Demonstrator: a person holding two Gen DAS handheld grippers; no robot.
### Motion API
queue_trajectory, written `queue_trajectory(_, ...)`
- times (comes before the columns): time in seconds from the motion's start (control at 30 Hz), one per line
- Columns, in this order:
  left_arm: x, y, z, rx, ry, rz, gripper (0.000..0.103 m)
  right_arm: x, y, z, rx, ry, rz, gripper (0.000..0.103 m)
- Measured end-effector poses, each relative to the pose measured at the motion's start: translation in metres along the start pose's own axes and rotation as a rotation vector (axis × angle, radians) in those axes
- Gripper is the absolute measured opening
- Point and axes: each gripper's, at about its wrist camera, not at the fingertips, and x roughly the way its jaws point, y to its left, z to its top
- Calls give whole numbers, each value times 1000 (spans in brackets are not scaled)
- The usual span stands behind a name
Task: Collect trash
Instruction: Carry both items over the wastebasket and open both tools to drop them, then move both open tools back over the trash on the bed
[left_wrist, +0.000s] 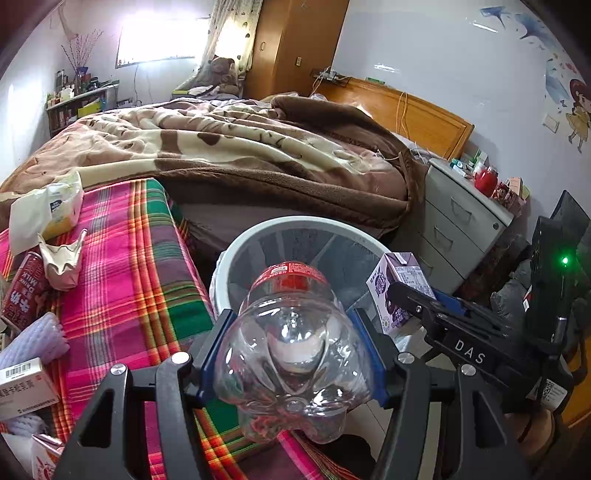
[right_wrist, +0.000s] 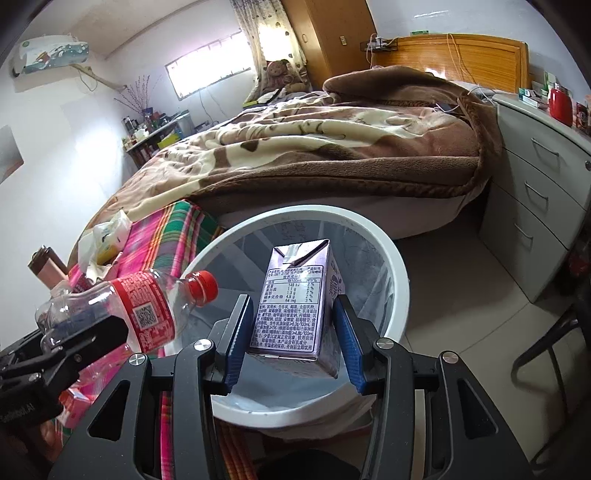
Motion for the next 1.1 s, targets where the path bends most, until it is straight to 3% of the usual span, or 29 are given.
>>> queue_trajectory(0.07,1,-2,0,0,-8,-21,65,2,-2,0,-2,6,-17,47)
queue_trajectory(0.17,0,-2,0,-5,-24,-23,77,5,-7,1,1,10,-28,47)
queue_trajectory(0.3,-2,2,0,-19,-22,-25,77,4,-10,0,11,12,-31,49)
queue_trajectory(0.47,-12,7,-3,-21,-36,10,78,-1,-8,-1,17,-5,-23,62)
queue_trajectory(0.87,-60,35,-21,-46,-112,58,81,-28,27,-12,-50,-76,33,62)
queue_trajectory(1.1,-102,67,-42,-66,-177,132,83,-33,55,-26,-98,-71,100,63)
